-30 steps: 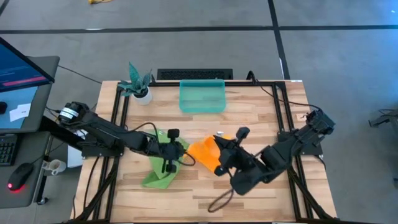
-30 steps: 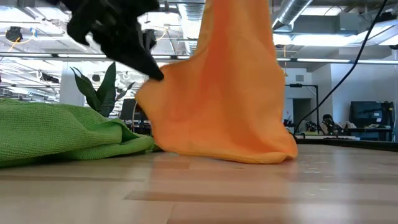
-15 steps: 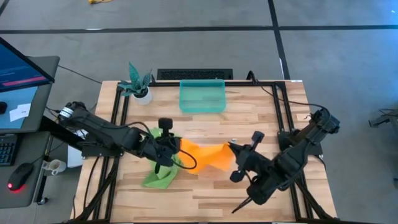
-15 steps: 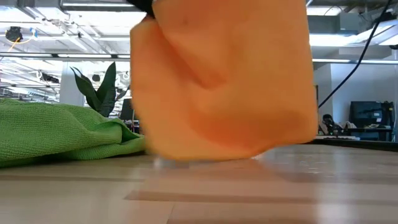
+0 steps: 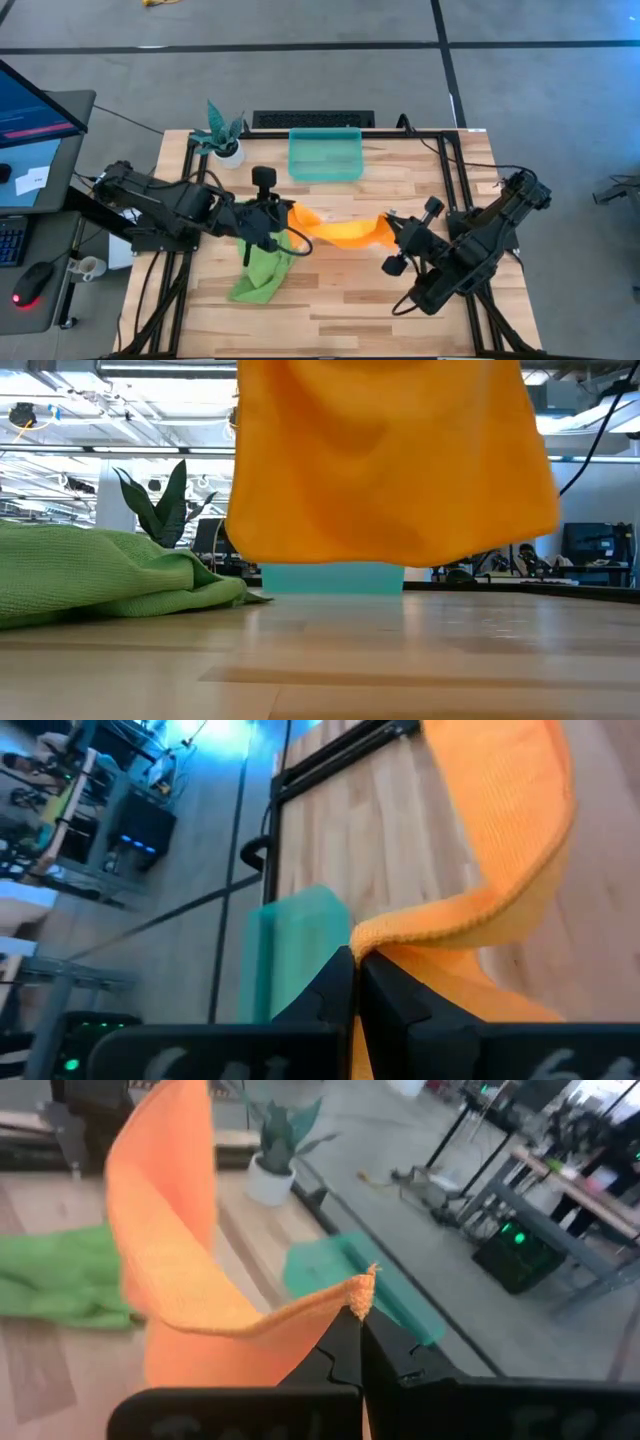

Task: Roll microfiber towels into tight, uniform cylinder then place into a basket
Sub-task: Roll the orange microfiber cloth

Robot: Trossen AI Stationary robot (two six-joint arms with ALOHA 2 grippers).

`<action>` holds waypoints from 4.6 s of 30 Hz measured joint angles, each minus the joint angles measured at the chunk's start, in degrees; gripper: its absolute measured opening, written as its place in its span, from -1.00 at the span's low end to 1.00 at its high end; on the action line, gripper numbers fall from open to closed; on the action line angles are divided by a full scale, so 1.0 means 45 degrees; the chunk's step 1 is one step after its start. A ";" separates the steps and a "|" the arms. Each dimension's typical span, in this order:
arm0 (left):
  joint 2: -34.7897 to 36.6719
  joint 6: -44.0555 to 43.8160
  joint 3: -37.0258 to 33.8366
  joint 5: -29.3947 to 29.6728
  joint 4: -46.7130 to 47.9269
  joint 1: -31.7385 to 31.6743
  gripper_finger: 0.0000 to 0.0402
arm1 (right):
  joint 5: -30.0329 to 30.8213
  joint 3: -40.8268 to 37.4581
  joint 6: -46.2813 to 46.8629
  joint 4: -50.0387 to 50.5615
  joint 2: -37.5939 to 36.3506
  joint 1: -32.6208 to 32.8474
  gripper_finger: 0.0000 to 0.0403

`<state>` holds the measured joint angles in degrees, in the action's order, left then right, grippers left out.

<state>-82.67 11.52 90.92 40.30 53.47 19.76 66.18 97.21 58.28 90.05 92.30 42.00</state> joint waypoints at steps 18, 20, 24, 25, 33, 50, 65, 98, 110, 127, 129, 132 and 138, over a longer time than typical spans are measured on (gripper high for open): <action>-0.0739 0.1235 -0.0053 -0.1823 -0.0696 -0.3302 -1.00 | -0.0951 -0.0010 -0.2704 -0.0013 -0.0483 -0.1652 -0.94; -0.0881 0.1497 0.0081 -0.1811 -0.0663 -0.3675 -1.00 | -0.0826 0.0001 -0.3603 0.0008 -0.0628 -0.2102 -0.94; -0.1077 0.1942 0.0660 -0.1792 -0.1020 -0.4352 -1.00 | -0.0628 -0.0003 -0.4874 -0.0008 -0.0893 -0.2896 -0.94; -0.1151 0.1993 0.0850 -0.1787 -0.1128 -0.4503 -1.00 | -0.0596 0.0010 -0.5086 -0.0010 -0.0952 -0.3115 -0.94; -0.1244 0.1361 0.1535 -0.2538 -0.0516 -0.4964 -1.00 | -0.0709 -0.0754 -0.5772 0.0005 -0.1691 -0.3609 -0.94; -0.1671 -0.2844 -0.1826 -0.6985 0.0651 -0.1686 -1.00 | -0.6030 -0.6989 0.4669 -0.2133 -0.1702 0.0349 -0.94; -0.1666 -0.4105 -0.5065 -0.9317 -0.4432 0.0052 -1.00 | -0.8083 -0.7305 0.8893 -0.3481 0.0812 0.3594 -0.94; -0.1651 -0.7157 -0.5246 -1.0947 -0.5240 0.1509 -1.00 | -0.7966 -0.5299 1.0035 -0.4537 0.1109 0.6046 -0.94; -0.2966 -0.6977 -0.5275 -1.0055 -0.5105 0.2054 -1.00 | -0.7842 -0.5317 1.0205 -0.5108 0.2333 0.6010 -0.94; -0.3910 -0.8168 -0.5265 -1.0061 -0.4982 0.2047 -1.00 | -0.8239 -0.5294 1.1048 -0.6075 0.3589 0.5988 -0.94; -0.3910 -0.7956 -0.5253 -0.9748 -0.4945 0.1978 -1.00 | -0.8170 -0.5294 1.1050 -0.5460 0.3582 0.5918 -0.94; -0.3920 -0.7170 -0.4995 -0.9132 -0.4593 0.1624 -1.00 | -0.7965 -0.5304 1.0948 -0.4077 0.3582 0.5666 -0.94; -0.3906 -0.5695 -0.2999 -0.7606 -0.1735 0.0874 -1.00 | -0.7590 -0.5017 1.1389 -0.0866 0.3577 0.4855 -0.94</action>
<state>-100.25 -14.10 77.42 6.07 45.66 23.70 32.02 74.63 109.53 86.16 108.40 63.85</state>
